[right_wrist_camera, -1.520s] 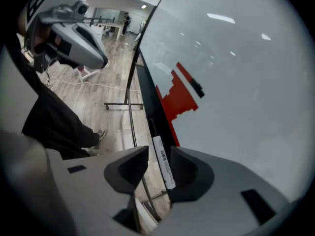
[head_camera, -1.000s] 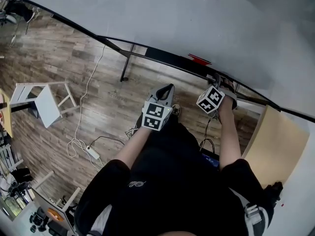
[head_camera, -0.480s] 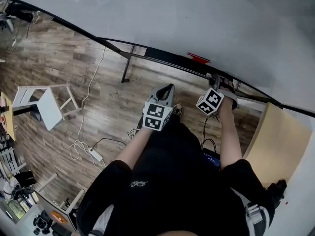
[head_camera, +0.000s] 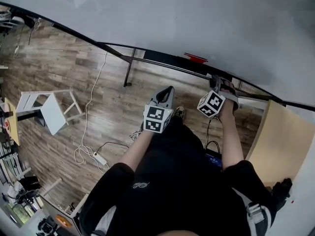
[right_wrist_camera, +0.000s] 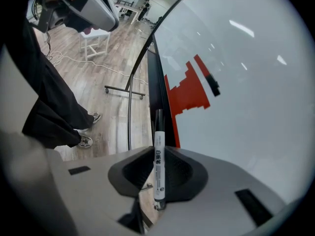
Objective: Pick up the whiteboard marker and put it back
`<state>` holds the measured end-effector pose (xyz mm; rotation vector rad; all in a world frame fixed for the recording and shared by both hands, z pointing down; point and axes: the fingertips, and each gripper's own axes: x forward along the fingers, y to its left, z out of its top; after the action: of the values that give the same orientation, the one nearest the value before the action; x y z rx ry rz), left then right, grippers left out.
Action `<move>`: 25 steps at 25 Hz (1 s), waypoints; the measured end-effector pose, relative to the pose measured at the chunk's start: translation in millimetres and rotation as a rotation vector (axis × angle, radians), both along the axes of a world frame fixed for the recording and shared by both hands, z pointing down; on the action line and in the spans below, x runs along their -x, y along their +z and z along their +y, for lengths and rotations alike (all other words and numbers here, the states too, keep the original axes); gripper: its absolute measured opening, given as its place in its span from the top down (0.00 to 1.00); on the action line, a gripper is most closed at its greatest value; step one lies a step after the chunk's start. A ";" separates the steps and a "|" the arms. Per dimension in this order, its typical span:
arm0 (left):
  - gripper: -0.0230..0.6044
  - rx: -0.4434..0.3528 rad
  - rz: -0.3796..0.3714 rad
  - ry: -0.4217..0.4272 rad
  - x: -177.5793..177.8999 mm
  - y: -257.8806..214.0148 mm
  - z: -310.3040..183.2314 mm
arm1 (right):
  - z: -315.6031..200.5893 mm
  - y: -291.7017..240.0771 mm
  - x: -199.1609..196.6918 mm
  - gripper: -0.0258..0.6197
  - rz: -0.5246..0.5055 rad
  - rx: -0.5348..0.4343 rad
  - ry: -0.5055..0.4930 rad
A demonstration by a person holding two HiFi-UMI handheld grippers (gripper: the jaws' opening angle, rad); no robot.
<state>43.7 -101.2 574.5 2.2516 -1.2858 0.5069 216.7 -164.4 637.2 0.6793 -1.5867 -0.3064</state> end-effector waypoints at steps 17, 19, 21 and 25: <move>0.95 -0.128 -0.026 -0.087 -7.9 -48.0 9.3 | 41.8 -98.4 50.1 0.88 -0.516 -0.126 0.039; 0.95 -0.150 -0.027 -0.097 -9.1 -60.4 15.3 | 49.8 -113.9 50.8 0.88 -0.610 -0.135 0.070; 0.95 -0.169 -0.020 -0.113 -8.2 -70.7 19.8 | 56.6 -126.0 50.0 0.88 -0.720 -0.132 0.125; 0.95 -0.197 -0.010 -0.129 -5.5 -88.8 30.7 | 76.0 -147.7 45.3 0.88 -0.881 -0.126 0.232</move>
<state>49.2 -70.5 485.7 2.3053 -1.5341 0.3582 171.3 -88.4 489.6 1.1848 -2.2957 0.0954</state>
